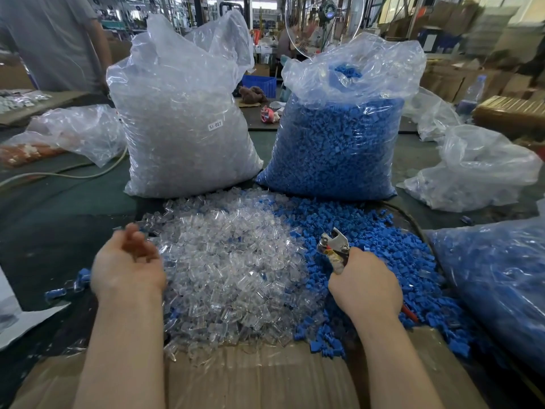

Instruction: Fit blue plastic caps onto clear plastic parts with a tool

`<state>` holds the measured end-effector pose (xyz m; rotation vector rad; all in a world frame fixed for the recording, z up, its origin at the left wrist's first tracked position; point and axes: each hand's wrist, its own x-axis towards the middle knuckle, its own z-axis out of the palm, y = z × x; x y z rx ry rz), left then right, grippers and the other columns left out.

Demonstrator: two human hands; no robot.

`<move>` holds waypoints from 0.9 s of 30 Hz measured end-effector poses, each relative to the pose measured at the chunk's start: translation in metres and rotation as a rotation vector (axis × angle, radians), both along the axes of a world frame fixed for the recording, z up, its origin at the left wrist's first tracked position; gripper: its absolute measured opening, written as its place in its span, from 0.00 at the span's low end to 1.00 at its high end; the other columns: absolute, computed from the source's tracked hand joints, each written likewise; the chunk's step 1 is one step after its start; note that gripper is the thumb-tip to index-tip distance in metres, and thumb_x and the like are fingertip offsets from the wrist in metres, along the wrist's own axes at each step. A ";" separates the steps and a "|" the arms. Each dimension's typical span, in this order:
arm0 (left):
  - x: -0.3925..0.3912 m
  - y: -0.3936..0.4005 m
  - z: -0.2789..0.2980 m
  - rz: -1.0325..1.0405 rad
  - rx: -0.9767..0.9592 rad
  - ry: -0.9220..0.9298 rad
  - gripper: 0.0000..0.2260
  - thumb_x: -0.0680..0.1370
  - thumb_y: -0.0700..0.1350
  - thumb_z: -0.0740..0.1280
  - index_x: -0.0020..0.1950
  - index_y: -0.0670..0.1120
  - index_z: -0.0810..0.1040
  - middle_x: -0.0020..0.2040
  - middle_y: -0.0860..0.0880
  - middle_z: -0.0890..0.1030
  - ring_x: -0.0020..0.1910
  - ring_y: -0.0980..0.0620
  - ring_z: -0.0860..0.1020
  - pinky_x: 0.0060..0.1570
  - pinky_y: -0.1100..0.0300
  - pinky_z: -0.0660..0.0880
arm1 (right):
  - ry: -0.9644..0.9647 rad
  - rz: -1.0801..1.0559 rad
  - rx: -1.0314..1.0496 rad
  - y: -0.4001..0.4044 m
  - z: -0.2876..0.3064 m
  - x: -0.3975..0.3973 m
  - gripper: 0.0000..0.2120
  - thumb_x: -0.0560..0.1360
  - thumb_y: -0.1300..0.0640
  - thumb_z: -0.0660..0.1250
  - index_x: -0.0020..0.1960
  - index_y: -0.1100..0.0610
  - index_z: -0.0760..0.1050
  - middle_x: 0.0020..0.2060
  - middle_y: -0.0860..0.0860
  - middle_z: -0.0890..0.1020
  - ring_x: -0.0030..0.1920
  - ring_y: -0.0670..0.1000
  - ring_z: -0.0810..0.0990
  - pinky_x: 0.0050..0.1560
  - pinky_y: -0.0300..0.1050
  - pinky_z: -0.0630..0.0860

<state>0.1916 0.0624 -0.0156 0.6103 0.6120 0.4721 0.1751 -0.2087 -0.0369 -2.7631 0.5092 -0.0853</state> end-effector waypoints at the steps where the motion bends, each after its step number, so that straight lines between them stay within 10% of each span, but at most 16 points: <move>1: 0.001 -0.005 0.000 -0.052 0.077 0.026 0.05 0.81 0.41 0.64 0.51 0.48 0.79 0.41 0.54 0.81 0.34 0.62 0.77 0.38 0.70 0.72 | 0.007 -0.001 0.006 0.000 0.000 0.000 0.07 0.77 0.51 0.63 0.47 0.52 0.66 0.38 0.48 0.66 0.39 0.53 0.69 0.37 0.46 0.66; 8: -0.001 -0.064 0.000 -0.718 1.330 0.219 0.12 0.78 0.49 0.69 0.61 0.54 0.78 0.57 0.58 0.80 0.49 0.61 0.77 0.43 0.68 0.72 | 0.009 0.005 0.023 -0.001 -0.004 0.002 0.06 0.76 0.51 0.63 0.47 0.52 0.67 0.41 0.49 0.69 0.39 0.54 0.71 0.36 0.46 0.66; 12: 0.005 -0.075 -0.012 -0.848 1.866 0.477 0.20 0.78 0.56 0.67 0.70 0.57 0.73 0.73 0.51 0.69 0.72 0.47 0.67 0.74 0.44 0.61 | 0.026 0.011 0.002 0.000 -0.005 0.003 0.07 0.77 0.50 0.63 0.47 0.51 0.66 0.37 0.47 0.65 0.38 0.53 0.70 0.37 0.46 0.66; 19: 0.004 -0.072 -0.015 -0.770 1.856 0.399 0.09 0.75 0.52 0.73 0.55 0.57 0.82 0.53 0.56 0.83 0.56 0.54 0.77 0.58 0.54 0.76 | 0.001 0.001 -0.015 0.000 -0.008 0.004 0.07 0.77 0.51 0.63 0.45 0.52 0.67 0.35 0.47 0.68 0.34 0.51 0.68 0.32 0.44 0.62; 27: 0.000 -0.076 -0.008 -0.640 1.748 0.294 0.09 0.72 0.59 0.74 0.47 0.57 0.82 0.35 0.64 0.78 0.32 0.70 0.75 0.32 0.70 0.68 | 0.007 -0.004 0.005 0.001 -0.008 0.005 0.07 0.76 0.52 0.62 0.41 0.53 0.71 0.36 0.49 0.75 0.31 0.48 0.70 0.28 0.41 0.61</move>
